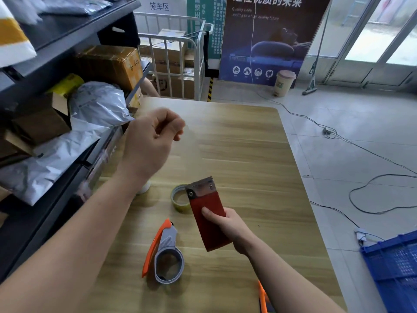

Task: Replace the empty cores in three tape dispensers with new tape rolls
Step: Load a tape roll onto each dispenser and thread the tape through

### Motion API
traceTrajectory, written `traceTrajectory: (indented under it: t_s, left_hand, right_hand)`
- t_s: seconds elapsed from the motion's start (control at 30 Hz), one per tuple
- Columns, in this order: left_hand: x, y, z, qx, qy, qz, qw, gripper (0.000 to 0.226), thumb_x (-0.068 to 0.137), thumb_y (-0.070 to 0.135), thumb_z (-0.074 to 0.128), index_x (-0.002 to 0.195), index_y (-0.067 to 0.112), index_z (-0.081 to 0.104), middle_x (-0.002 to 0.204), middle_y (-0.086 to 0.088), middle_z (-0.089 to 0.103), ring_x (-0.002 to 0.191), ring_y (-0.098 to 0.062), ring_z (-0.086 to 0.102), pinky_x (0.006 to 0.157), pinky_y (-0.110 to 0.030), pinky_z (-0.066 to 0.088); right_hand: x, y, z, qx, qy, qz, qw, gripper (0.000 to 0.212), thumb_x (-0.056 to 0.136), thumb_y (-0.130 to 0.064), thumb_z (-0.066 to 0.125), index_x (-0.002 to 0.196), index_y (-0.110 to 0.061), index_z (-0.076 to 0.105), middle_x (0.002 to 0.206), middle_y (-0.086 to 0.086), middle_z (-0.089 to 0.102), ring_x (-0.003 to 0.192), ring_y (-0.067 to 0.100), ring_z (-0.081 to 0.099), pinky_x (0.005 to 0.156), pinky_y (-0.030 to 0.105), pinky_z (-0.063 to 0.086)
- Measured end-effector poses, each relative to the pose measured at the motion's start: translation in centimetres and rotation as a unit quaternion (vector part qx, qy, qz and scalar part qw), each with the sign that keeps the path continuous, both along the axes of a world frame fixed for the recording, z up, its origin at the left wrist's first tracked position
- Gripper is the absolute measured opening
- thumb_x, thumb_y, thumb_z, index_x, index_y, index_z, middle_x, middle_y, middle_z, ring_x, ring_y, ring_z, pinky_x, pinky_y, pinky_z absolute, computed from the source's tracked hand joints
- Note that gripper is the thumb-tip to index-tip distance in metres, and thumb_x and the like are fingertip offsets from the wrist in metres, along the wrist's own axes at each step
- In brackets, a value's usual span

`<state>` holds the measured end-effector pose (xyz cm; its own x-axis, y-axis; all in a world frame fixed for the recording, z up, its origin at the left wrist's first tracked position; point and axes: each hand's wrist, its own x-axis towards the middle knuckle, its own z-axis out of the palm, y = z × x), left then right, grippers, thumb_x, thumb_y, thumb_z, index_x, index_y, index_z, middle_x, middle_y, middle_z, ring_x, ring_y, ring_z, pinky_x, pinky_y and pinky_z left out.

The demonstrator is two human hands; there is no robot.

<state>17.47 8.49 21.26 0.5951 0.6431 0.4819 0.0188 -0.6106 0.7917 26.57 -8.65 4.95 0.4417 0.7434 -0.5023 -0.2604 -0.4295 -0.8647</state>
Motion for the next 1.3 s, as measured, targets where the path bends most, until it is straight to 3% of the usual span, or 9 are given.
traceTrajectory:
  t_s: [0.23, 0.33, 0.4, 0.53, 0.63, 0.9, 1.1, 1.17, 1.3]
  left_hand:
    - [-2.2, -3.5, -3.6, 0.13, 0.02, -0.059, 0.99, 0.013, 0.086, 0.017, 0.061, 0.077, 0.01, 0.066, 0.07, 0.006, 0.062, 0.065, -0.004, 0.053, 0.062, -0.021, 0.044]
    - [-2.6, -3.9, -6.1, 0.134, 0.034, -0.098, 0.986, 0.008, 0.086, 0.016, 0.064, 0.08, 0.011, 0.068, 0.074, 0.006, 0.063, 0.068, -0.005, 0.055, 0.063, -0.021, 0.045]
    - [-2.8, -4.2, -7.8, 0.124, 0.049, -0.123, 0.983, 0.008, 0.087, 0.018, 0.063, 0.082, 0.013, 0.068, 0.077, 0.007, 0.064, 0.071, -0.005, 0.059, 0.064, -0.025, 0.049]
    - [-3.1, -5.0, -10.6, 0.146, 0.085, -0.148, 0.974, 0.017, 0.089, 0.023, 0.059, 0.084, 0.013, 0.071, 0.083, 0.004, 0.067, 0.075, -0.012, 0.062, 0.066, -0.032, 0.05]
    - [-3.0, -5.6, -12.3, 0.206, 0.106, -0.143, 0.962, 0.015, 0.088, 0.023, 0.06, 0.084, 0.013, 0.071, 0.084, 0.003, 0.067, 0.074, -0.017, 0.061, 0.066, -0.033, 0.049]
    - [-2.9, -5.8, -15.6, 0.267, 0.137, -0.151, 0.942, 0.012, 0.088, 0.016, 0.058, 0.082, 0.015, 0.069, 0.083, 0.001, 0.067, 0.078, -0.02, 0.062, 0.064, -0.034, 0.051]
    - [-2.8, -5.8, -16.8, 0.338, 0.11, -0.091, 0.93, 0.008, 0.085, 0.016, 0.067, 0.079, 0.021, 0.069, 0.081, 0.01, 0.067, 0.094, -0.014, 0.062, 0.089, -0.032, 0.041]
    - [-2.8, -5.8, -17.0, 0.356, 0.112, -0.062, 0.926, 0.009, 0.082, 0.016, 0.071, 0.078, 0.023, 0.068, 0.08, 0.013, 0.066, 0.096, -0.013, 0.06, 0.09, -0.031, 0.036]
    - [-2.8, -5.8, -17.5, 0.367, 0.114, -0.07, 0.921, 0.006, 0.085, 0.023, 0.067, 0.086, 0.019, 0.071, 0.087, 0.007, 0.07, 0.095, -0.017, 0.064, 0.089, -0.034, 0.042]
  right_hand:
    - [0.9, 1.5, -0.1, -0.023, 0.08, -0.082, 0.993, 0.039, 0.082, -0.037, 0.073, 0.104, -0.006, 0.069, 0.092, 0.01, 0.075, 0.08, 0.022, 0.071, 0.068, 0.029, 0.057]
    - [1.6, 2.1, 0.4, -0.021, 0.162, -0.112, 0.98, 0.023, 0.09, -0.027, 0.058, 0.101, -0.008, 0.065, 0.076, 0.006, 0.073, 0.066, 0.019, 0.068, 0.059, 0.027, 0.052]
    - [2.2, 2.5, 0.7, -0.011, 0.209, -0.125, 0.97, 0.027, 0.091, -0.023, 0.044, 0.104, -0.009, 0.062, 0.069, 0.005, 0.07, 0.06, 0.018, 0.064, 0.058, 0.028, 0.049]
    - [2.8, 2.9, 1.0, 0.027, 0.263, -0.12, 0.957, 0.05, 0.09, -0.022, 0.03, 0.123, 0.002, 0.059, 0.093, 0.016, 0.068, 0.075, 0.026, 0.064, 0.073, 0.035, 0.051]
    - [3.0, 3.1, 1.0, 0.042, 0.286, -0.107, 0.951, 0.055, 0.093, -0.029, 0.026, 0.124, 0.003, 0.059, 0.104, 0.021, 0.066, 0.082, 0.03, 0.065, 0.078, 0.04, 0.051]
    - [3.1, 3.5, 1.4, 0.048, 0.315, -0.09, 0.944, 0.05, 0.09, -0.042, 0.037, 0.112, -0.003, 0.061, 0.093, 0.014, 0.063, 0.077, 0.027, 0.061, 0.073, 0.037, 0.05]
    - [3.1, 3.9, 1.3, 0.039, 0.31, -0.107, 0.944, 0.047, 0.088, -0.033, 0.042, 0.119, -0.003, 0.059, 0.096, 0.016, 0.067, 0.08, 0.029, 0.063, 0.074, 0.038, 0.049]
    - [3.1, 4.0, 1.5, 0.04, 0.31, -0.121, 0.942, 0.045, 0.088, -0.031, 0.042, 0.117, -0.003, 0.06, 0.099, 0.017, 0.067, 0.083, 0.03, 0.063, 0.076, 0.038, 0.049]
    - [2.9, 4.1, 1.3, 0.026, 0.293, -0.167, 0.941, 0.043, 0.091, -0.024, 0.042, 0.123, 0.0, 0.056, 0.1, 0.02, 0.066, 0.079, 0.03, 0.065, 0.072, 0.037, 0.052]
